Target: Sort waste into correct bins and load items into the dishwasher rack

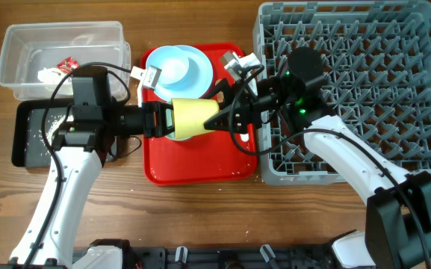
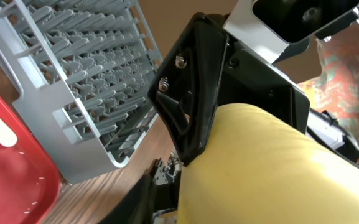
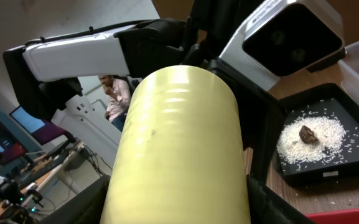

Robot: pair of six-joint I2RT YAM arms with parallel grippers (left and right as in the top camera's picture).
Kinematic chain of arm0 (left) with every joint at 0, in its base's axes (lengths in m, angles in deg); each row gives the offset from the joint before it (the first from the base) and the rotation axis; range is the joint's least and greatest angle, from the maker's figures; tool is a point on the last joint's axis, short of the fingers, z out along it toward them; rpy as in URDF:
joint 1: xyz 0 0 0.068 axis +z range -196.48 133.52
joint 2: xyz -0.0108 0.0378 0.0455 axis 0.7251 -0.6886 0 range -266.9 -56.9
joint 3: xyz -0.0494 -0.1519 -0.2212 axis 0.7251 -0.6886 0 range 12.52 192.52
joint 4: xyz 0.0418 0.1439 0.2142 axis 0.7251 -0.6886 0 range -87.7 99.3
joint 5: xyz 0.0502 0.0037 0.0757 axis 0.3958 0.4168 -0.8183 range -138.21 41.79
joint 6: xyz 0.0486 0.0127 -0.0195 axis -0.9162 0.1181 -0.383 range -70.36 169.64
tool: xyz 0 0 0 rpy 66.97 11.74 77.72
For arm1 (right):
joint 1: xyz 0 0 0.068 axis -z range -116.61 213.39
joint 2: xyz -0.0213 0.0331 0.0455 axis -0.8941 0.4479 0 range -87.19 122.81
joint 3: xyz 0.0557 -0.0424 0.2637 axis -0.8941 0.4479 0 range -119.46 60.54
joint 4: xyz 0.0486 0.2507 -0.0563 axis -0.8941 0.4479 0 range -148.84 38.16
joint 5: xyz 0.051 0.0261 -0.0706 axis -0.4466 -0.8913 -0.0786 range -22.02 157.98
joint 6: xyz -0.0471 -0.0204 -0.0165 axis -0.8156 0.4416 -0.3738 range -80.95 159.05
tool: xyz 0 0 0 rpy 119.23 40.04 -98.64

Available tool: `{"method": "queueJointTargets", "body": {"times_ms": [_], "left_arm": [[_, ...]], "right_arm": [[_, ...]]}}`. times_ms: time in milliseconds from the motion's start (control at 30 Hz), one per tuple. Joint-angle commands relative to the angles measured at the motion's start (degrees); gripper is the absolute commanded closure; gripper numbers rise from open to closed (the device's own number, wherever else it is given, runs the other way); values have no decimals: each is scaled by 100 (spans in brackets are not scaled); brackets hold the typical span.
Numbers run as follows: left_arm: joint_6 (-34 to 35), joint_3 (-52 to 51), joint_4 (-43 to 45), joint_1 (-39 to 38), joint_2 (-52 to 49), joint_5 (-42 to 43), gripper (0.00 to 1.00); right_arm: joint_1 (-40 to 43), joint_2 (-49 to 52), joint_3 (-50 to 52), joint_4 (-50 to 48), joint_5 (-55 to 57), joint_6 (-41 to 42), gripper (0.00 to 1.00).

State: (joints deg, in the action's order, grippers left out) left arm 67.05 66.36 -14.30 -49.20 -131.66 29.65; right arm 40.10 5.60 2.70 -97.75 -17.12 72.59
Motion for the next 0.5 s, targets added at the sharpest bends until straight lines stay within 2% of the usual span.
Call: {"method": "queueJointTargets", "body": {"times_ms": [0, 367, 467], "left_arm": [[-26, -20, 20, -4, -26, -2, 66], [-24, -20, 22, -4, -26, -20, 66], [-24, -20, 22, -4, -26, -20, 66]], "right_arm": [[-42, 66, -66, -50, -160, -125, 53], [507, 66, -66, -26, -361, -166, 53], [737, 66, -66, 525, -361, -551, 53]]}}
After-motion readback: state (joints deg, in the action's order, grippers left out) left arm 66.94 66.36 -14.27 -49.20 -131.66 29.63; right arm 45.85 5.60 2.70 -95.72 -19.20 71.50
